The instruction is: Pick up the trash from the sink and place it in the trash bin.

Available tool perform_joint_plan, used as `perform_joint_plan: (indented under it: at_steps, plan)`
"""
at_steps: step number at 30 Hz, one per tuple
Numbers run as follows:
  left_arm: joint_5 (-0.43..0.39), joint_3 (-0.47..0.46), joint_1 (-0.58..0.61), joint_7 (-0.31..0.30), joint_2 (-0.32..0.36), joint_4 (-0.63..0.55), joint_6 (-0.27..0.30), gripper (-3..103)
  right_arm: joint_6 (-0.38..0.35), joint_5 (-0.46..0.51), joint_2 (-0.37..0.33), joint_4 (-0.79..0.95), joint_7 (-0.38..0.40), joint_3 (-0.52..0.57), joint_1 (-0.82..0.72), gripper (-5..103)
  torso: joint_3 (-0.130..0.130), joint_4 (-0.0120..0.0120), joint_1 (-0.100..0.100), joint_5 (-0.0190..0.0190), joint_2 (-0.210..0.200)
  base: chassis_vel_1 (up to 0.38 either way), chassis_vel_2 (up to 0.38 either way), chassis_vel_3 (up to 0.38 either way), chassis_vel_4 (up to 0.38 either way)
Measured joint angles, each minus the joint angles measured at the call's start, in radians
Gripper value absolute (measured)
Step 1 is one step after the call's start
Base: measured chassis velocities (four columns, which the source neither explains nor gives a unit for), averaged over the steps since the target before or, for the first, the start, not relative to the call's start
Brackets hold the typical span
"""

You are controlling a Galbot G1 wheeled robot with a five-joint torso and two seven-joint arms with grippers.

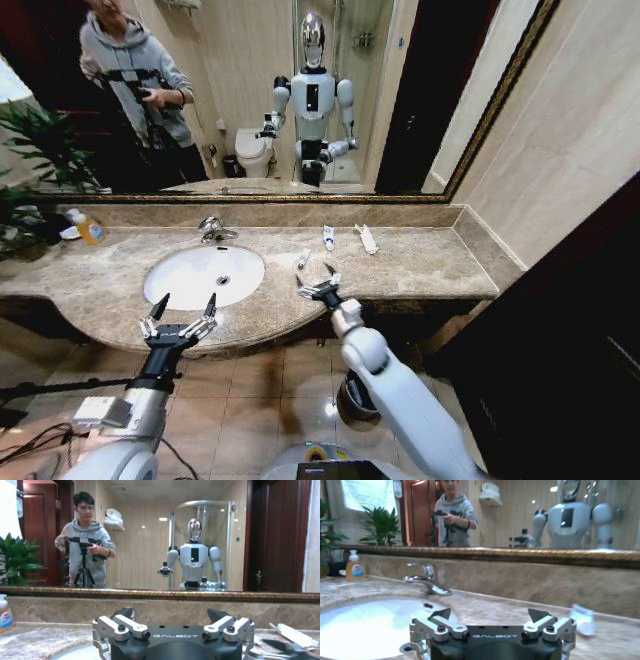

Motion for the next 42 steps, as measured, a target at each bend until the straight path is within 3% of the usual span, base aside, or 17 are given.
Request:
perform_joint_plan:
  at_steps: [4, 10, 14, 18, 31, 34, 37, 39, 40, 42]
  plan:
    - [0.000, 0.000, 0.000, 0.000, 0.000, 0.000, 0.000, 100, -0.027, 0.047, 0.049, -0.094, 0.069, -0.064, 0.092, 100, 0.000, 0.0000, 0.000, 0.0000, 0.000, 0.000, 0.000, 0.000, 0.000]
    - [0.000, 0.000, 0.000, 0.000, 0.000, 0.000, 0.000, 100, -0.039, 0.066, 0.091, -0.212, 0.118, -0.099, 0.187, 102, 0.000, 0.0000, 0.000, 0.0003, 0.000, 0.000, 0.000, 0.000, 0.000]
    - [0.000, 0.000, 0.000, 0.000, 0.000, 0.000, 0.000, 100, -0.039, 0.085, 0.113, -0.299, 0.143, -0.112, 0.241, 99, 0.000, 0.0000, 0.000, 0.0003, 0.000, 0.000, 0.000, 0.000, 0.000]
    - [0.000, 0.000, 0.000, 0.000, 0.000, 0.000, 0.000, 100, -0.043, 0.100, 0.119, -0.349, 0.154, -0.110, 0.263, 95, 0.000, 0.0000, 0.000, 0.0004, 0.000, 0.000, 0.000, 0.000, 0.000]
    - [0.000, 0.000, 0.000, 0.000, 0.000, 0.000, 0.000, 100, -0.022, 0.077, 0.113, -0.399, 0.152, -0.060, 0.259, 101, 0.000, -0.0001, 0.000, 0.0004, 0.000, 0.000, 0.000, 0.000, 0.000]
    - [0.000, 0.000, 0.000, 0.000, 0.000, 0.000, 0.000, 100, -0.022, 0.075, 0.109, -0.399, 0.146, -0.057, 0.254, 93, 0.000, -0.0001, 0.000, 0.0004, 0.000, 0.000, 0.000, 0.000, 0.000]
    - [0.000, 0.000, 0.000, 0.000, 0.000, 0.000, 0.000, 100, -0.022, 0.069, 0.097, -0.397, 0.124, -0.056, 0.247, 77, 0.000, -0.0001, 0.000, 0.0004, 0.000, 0.000, 0.000, 0.000, 0.000]
    - [0.000, 0.000, 0.000, 0.000, 0.000, 0.000, 0.000, 100, -0.022, 0.067, 0.094, -0.396, 0.122, -0.056, 0.246, 77, 0.000, -0.0001, 0.000, 0.0004, 0.000, 0.000, 0.000, 0.000, 0.000]
    - [0.000, 0.000, 0.000, 0.000, 0.000, 0.000, 0.000, 100, -0.026, 0.061, 0.086, -0.391, 0.119, -0.058, 0.244, 66, 0.000, -0.0001, 0.000, 0.0004, 0.000, 0.000, 0.000, 0.000, 0.000]
    - [0.000, 0.000, 0.000, 0.000, 0.000, 0.000, 0.000, 100, -0.031, 0.060, 0.083, -0.388, 0.119, -0.059, 0.244, 61, 0.000, -0.0001, 0.000, 0.0004, 0.000, 0.000, 0.000, 0.000, 0.000]
